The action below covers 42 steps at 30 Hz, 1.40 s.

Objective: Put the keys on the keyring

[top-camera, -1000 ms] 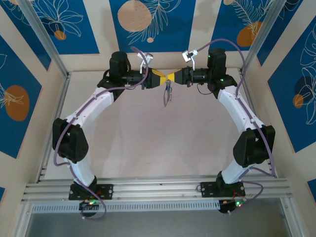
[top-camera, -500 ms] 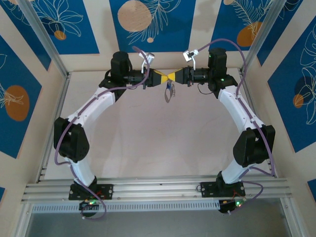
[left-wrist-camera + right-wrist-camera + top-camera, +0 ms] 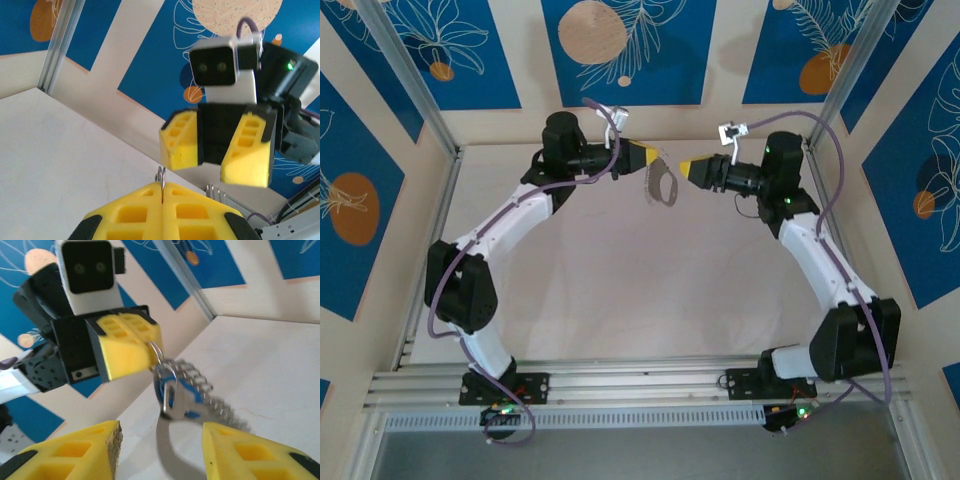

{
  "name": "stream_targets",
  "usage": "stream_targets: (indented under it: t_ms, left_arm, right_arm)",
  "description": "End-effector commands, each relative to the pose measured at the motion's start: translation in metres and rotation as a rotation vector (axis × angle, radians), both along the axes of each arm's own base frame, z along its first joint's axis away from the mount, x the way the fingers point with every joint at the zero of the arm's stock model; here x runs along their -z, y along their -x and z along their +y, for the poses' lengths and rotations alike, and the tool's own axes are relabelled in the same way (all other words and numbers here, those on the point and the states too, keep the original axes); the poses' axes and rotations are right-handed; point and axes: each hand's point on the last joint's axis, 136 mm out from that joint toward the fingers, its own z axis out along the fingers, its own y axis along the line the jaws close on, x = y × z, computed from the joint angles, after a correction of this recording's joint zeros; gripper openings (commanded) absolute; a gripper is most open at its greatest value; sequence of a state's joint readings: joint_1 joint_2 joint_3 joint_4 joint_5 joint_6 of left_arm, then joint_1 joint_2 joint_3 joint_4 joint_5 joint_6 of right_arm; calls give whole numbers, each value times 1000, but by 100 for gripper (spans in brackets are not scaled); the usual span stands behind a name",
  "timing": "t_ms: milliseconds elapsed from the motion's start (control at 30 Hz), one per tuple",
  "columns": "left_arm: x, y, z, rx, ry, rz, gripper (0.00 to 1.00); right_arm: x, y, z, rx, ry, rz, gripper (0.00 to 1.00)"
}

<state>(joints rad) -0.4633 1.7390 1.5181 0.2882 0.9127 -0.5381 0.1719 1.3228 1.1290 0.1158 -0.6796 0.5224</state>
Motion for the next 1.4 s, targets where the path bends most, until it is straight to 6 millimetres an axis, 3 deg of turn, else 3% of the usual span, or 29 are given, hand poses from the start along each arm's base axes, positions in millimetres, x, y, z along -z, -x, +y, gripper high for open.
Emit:
stream_targets:
  t_ms: [0,233,667,1167,1300,1367]
  left_arm:
    - [-46,15,7,-18,101,-92,0]
    - [-51,25,4,7,134,-89,0]
    - [-50,35,-6,33,130,-88,0]
    - [-50,41,-10,49,127,-93,0]
    - [-49,40,-10,48,128,-93,0]
    - [-50,40,-10,44,130,-95,0]
  right_arm:
    - [-4,-7,-9,188,11,-86,47]
    - [7,-7,-4,315,94,-182,47]
    - [-5,2,28,235,107,-259,48]
    - [-16,-7,27,271,121,-287,48]
    - [-18,-6,31,242,130,-291,39]
    - [-17,-3,34,215,131,-290,27]
